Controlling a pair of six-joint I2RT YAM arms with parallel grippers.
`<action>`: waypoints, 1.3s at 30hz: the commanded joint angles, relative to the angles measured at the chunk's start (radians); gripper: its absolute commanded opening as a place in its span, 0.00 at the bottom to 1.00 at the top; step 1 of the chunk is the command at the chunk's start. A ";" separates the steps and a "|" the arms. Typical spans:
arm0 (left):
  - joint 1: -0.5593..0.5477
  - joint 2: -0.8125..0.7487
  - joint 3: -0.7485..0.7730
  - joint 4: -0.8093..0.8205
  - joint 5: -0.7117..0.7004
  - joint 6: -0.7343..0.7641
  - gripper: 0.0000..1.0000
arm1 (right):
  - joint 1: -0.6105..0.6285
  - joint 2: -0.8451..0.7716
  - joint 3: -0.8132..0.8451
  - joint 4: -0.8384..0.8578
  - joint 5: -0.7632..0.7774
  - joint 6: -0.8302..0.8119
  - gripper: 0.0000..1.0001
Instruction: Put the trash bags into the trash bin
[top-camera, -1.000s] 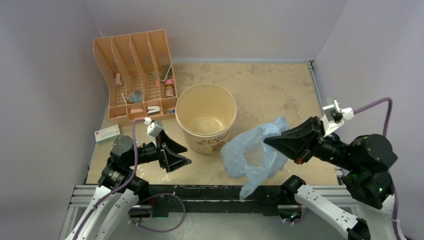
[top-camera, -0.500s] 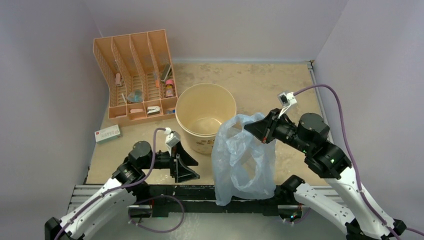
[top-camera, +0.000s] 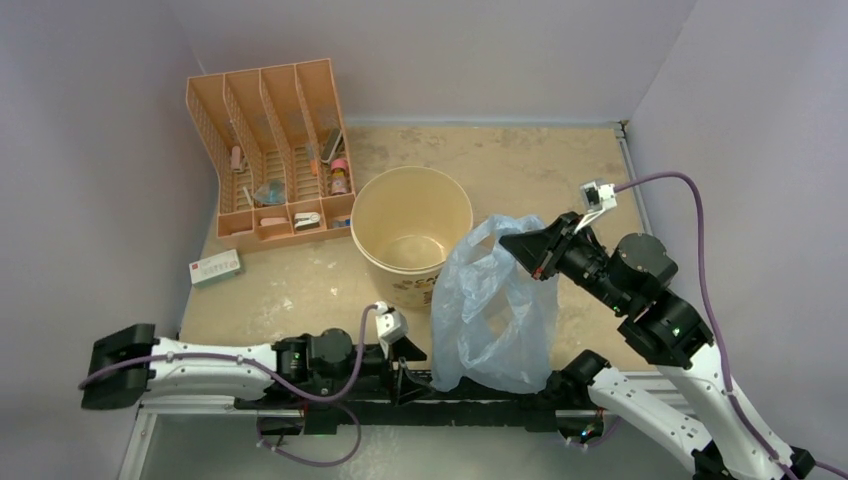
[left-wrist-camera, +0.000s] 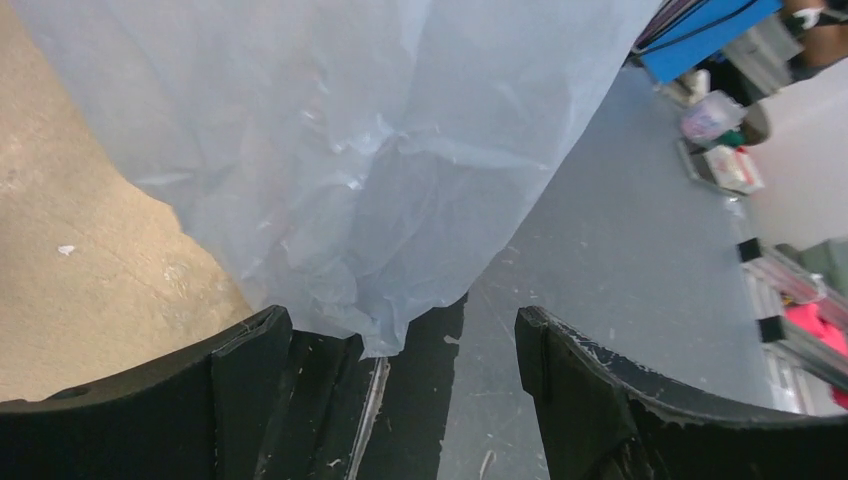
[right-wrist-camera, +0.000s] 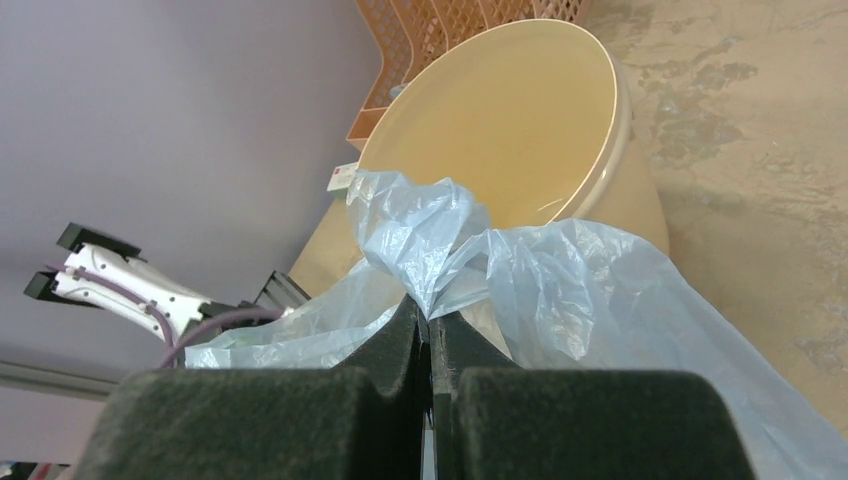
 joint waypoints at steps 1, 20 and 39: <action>-0.188 0.130 -0.022 0.321 -0.429 0.075 0.85 | -0.002 -0.012 0.004 0.036 0.031 0.018 0.00; -0.284 0.515 -0.003 0.724 -0.555 0.158 0.89 | -0.002 0.012 -0.011 0.057 0.004 0.049 0.00; -0.218 0.680 0.087 0.817 -0.613 0.110 0.88 | -0.001 0.021 -0.027 0.091 -0.023 0.079 0.00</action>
